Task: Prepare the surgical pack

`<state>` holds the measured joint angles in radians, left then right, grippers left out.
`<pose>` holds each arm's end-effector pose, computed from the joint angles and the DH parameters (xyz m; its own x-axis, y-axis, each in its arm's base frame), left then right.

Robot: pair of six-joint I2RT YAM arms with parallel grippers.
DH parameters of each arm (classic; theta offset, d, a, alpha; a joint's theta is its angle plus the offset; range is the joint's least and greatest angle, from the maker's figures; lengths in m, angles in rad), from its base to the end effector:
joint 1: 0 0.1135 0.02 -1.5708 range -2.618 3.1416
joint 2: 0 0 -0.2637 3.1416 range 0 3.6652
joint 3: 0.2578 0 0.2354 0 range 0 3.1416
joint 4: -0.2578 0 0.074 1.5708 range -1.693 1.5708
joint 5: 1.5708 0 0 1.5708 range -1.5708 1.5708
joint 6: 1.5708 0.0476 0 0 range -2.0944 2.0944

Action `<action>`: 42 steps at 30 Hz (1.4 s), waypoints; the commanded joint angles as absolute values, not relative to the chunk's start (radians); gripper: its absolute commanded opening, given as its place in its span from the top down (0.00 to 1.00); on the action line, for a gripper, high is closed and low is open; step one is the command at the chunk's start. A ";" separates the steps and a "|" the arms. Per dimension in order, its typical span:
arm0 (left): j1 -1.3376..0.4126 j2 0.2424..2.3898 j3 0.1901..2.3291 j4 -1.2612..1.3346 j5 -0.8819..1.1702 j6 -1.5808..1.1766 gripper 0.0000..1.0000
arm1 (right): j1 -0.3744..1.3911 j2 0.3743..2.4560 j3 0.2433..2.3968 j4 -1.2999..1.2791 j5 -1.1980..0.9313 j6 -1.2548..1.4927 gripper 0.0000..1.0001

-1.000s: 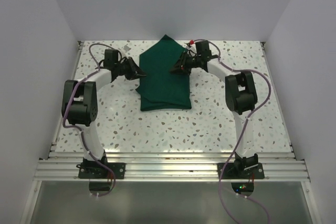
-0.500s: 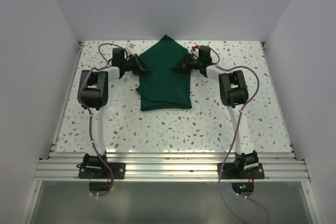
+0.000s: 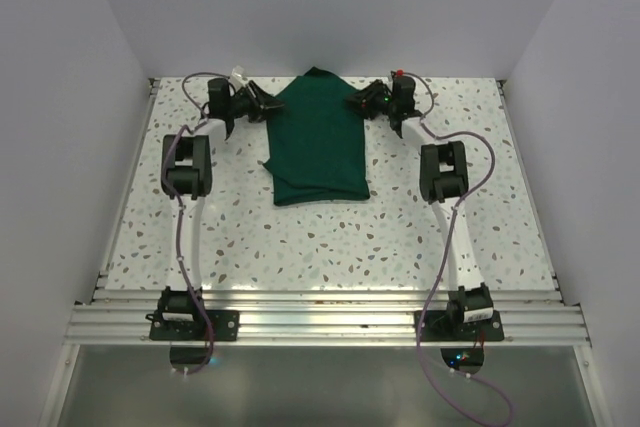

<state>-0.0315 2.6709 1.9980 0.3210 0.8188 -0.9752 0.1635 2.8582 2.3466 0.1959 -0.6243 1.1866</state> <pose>0.5690 -0.0527 0.1014 -0.7783 -0.5412 -0.3182 0.1113 0.3799 -0.9183 0.5955 0.1264 0.0932 -0.7455 0.6394 -0.1880 0.0290 0.3130 0.9493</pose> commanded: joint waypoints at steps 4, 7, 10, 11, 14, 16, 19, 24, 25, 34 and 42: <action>0.028 2.567 2.066 0.318 0.761 -0.896 0.50 | 0.132 2.754 2.407 0.121 -0.486 1.065 0.61; 0.034 2.481 2.001 0.213 0.687 -0.770 0.45 | 0.118 2.698 2.402 0.048 -0.468 1.006 0.55; 0.037 2.442 1.944 0.155 0.615 -0.718 0.40 | 0.104 2.669 2.401 -0.042 -0.465 0.930 0.50; 0.037 2.439 1.933 0.140 0.580 -0.709 0.39 | 0.103 2.665 2.401 -0.066 -0.463 0.910 0.49; 0.037 2.439 1.919 0.104 0.549 -0.689 0.38 | 0.086 2.668 2.395 -0.118 -0.463 0.847 0.47; 0.034 2.450 1.916 0.103 0.531 -0.690 0.36 | 0.084 2.689 2.399 -0.123 -0.468 0.813 0.45; 0.025 2.487 1.948 0.084 0.520 -0.684 0.36 | 0.087 2.732 2.428 -0.117 -0.486 0.810 0.44; -0.023 2.508 1.950 0.075 0.483 -0.614 0.34 | 0.107 2.822 2.496 -0.109 -0.499 0.805 0.43; -0.028 2.511 1.950 0.075 0.480 -0.611 0.34 | 0.113 2.833 2.506 -0.113 -0.499 0.804 0.42; -0.043 2.534 1.928 0.080 0.453 -0.646 0.36 | 0.153 2.913 2.606 -0.152 -0.439 0.793 0.44; -0.038 2.551 1.931 0.068 0.442 -0.666 0.42 | 0.170 2.968 2.651 -0.166 -0.396 0.805 0.57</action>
